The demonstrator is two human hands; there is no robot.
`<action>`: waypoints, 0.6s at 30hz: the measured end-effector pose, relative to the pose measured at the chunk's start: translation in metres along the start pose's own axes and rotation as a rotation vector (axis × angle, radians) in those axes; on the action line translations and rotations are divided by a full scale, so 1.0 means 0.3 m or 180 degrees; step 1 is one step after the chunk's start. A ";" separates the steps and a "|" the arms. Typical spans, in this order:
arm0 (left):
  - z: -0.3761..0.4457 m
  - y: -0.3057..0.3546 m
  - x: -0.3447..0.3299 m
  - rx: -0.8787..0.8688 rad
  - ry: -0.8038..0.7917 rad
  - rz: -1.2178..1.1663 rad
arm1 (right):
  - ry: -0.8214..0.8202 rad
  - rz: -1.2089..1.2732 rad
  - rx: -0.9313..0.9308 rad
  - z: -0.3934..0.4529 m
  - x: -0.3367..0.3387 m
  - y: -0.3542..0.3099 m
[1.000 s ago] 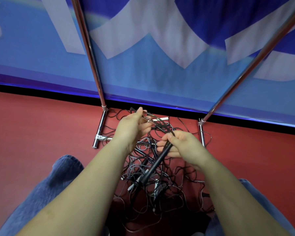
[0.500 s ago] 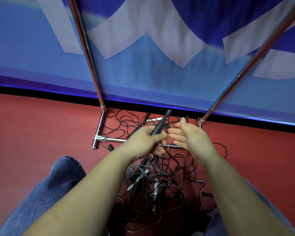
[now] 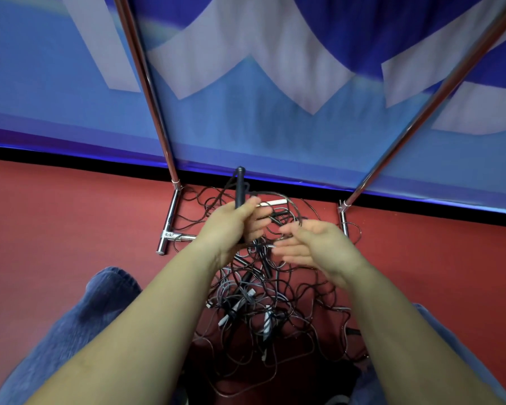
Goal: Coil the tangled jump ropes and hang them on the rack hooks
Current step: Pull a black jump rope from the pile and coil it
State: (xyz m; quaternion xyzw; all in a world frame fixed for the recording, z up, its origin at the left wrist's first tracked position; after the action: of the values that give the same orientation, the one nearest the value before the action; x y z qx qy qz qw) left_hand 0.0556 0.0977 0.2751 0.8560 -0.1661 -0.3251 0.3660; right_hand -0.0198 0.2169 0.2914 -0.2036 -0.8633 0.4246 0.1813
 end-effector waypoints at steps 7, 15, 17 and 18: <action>-0.036 -0.037 -0.029 0.0030 -0.0480 0.1841 | 0.0450 0.1814 0.0009 0.005 0.075 -0.015; -0.047 -0.054 -0.028 0.0266 -0.0350 0.1105 | 0.0683 0.1970 0.0226 0.007 0.130 -0.026; -0.039 -0.033 -0.020 0.0225 -0.0146 0.0629 | 0.0486 0.0617 0.0285 0.009 0.091 -0.029; -0.035 -0.025 -0.013 0.0214 -0.0038 0.0383 | 0.0346 -0.0161 0.0295 0.012 0.063 -0.018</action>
State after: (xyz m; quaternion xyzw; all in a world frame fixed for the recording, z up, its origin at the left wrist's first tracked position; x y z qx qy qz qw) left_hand 0.0602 0.1101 0.2768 0.8543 -0.2303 -0.3019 0.3549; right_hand -0.0387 0.2210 0.2965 -0.1959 -0.8365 0.4478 0.2478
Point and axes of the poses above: each hand's wrist, its own z-axis towards the middle knuckle, its own x-axis out of the back of the hand, y = z × x, the point moved 8 cm from there along z, towards the middle knuckle, and after that the axes turned 10 degrees about -z, right-handed, at the moved point
